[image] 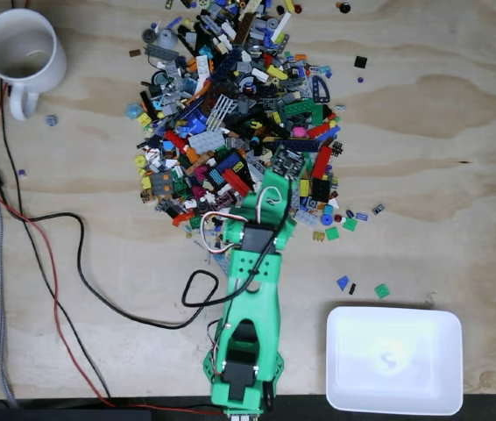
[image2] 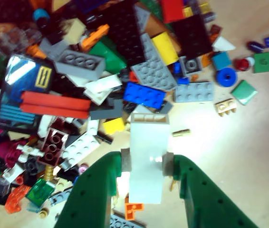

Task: Find the closest Lego and put it in the bin.

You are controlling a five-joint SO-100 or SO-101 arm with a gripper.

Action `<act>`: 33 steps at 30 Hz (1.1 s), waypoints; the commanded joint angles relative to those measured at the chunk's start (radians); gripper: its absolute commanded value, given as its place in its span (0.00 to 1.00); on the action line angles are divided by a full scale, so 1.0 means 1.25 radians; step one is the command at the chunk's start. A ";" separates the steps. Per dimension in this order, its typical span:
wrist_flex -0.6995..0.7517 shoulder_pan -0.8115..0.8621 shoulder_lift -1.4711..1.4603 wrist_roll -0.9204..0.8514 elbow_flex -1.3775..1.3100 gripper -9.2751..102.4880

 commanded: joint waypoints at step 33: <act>-0.355 0.866 0.275 -0.274 0.229 0.35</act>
